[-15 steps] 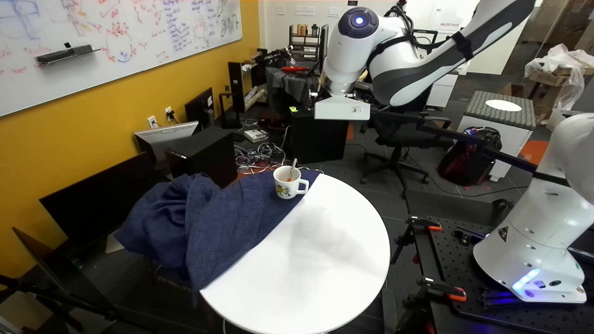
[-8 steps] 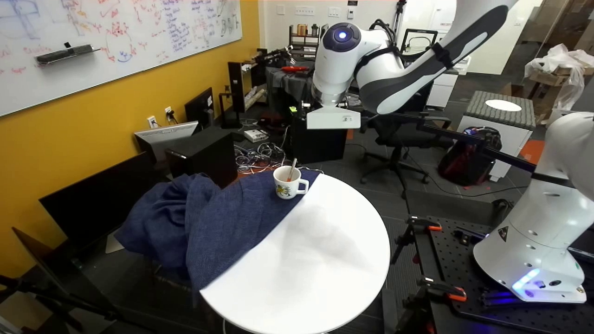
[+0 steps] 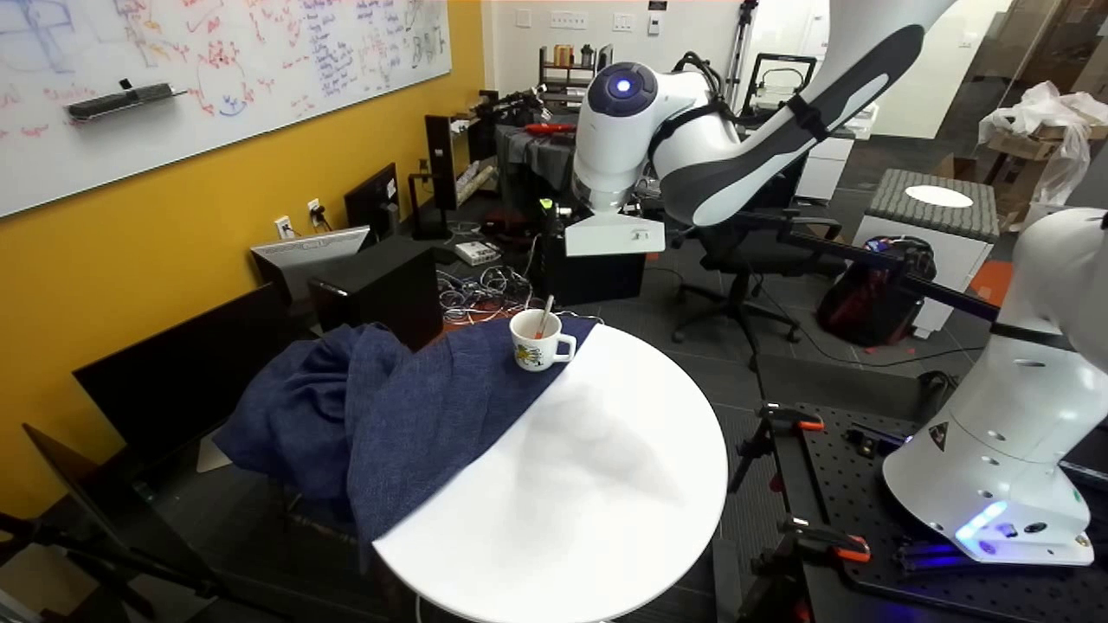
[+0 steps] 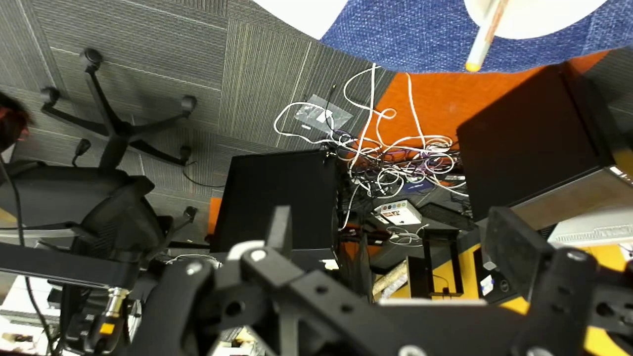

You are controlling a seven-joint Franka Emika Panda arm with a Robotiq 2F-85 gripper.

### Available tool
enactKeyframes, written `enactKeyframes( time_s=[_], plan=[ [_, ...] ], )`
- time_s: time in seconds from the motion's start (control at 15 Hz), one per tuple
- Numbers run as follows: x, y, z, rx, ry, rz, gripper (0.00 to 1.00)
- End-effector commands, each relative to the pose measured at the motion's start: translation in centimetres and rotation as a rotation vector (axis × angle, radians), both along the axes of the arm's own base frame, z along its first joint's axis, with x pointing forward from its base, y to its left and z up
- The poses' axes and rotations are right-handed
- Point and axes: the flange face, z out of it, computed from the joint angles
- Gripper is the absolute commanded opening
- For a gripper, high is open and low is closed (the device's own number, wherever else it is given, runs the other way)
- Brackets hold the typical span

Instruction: Pick the marker from the cup and put it on the table

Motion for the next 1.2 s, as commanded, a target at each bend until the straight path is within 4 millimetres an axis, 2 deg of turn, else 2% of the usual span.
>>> enactKeyframes(
  time_s=[0.0, 0.27, 0.73, 1.13],
  plan=[
    [0.0, 0.0, 0.1, 0.0, 0.0, 0.0, 1.0],
    [0.7, -0.1, -0.9, 0.009, -0.007, -0.02, 1.0],
    [1.8, -0.3, -4.0, 0.031, -0.004, -0.074, 1.0],
    [4.0, -1.2, -6.6, 0.038, -0.062, -0.113, 1.0]
  ],
)
